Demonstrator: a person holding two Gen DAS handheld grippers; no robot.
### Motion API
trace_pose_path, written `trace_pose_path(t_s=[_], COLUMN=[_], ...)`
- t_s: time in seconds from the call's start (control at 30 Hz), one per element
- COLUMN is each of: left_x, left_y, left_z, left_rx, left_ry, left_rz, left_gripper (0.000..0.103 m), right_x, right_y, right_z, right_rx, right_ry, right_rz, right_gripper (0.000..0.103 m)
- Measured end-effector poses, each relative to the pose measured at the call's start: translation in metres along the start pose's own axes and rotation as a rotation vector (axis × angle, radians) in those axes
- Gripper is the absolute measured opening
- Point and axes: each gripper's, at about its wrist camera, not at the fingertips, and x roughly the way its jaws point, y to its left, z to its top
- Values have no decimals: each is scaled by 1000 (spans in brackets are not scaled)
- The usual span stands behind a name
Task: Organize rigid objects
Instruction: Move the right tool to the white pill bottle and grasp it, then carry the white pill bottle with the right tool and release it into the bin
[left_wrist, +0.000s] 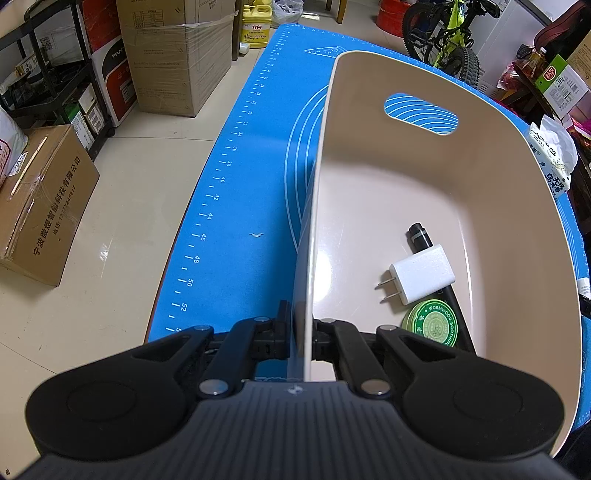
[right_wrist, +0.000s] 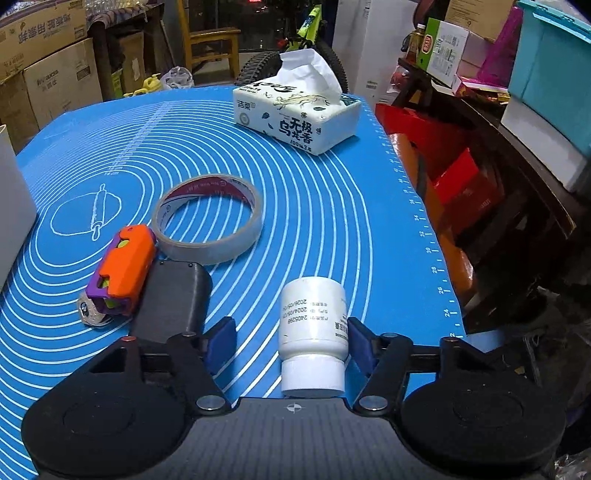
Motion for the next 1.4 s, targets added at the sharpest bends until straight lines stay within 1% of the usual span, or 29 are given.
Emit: trace_pose_path(t_s=[0.07,0.1,0.13,0.2,0.3,0.4,0.6,0.8,0.9,1.13,1.3,1.4], left_x=[0,0,0,0,0,0,0,0,0,0,1,1], left_y=[0,0,0,-1,0,0,0,0,0,0,-2,-3], left_z=[0,0,0,0,0,0,0,0,0,0,0,0], left_rx=[1,1,1,1,1,1,1,1,1,1,5,8], left_ry=[0,0,0,0,0,0,0,0,0,0,0,-1], left_rz=[1,1,1,0,0,1,1,1,1,1,8,13], left_gripper=[6,6,6,6,6,6,6,6,6,6,6,6], right_x=[0,-1,-1,-2,-4,-14,-45,-83,-98,-118,-121,-118], right_y=[2,3,4,10,16,21,45,92,117,175,220,253], right_z=[1,1,1,2,5,11,40,68,78,93,93,92], right_rx=[-4,-9,-15,-39,-56,-57,-98,-176,-203,-270,-333,-371], right_ry=[2,2,1,2,-9,-43,-122,-204,-224,-236,-238,-217], right_rz=[12,20,26,22,2,-7,22,96,140,250,321,357], right_gripper=[63,57,48,44,45,45,45,45,45,45,45,45])
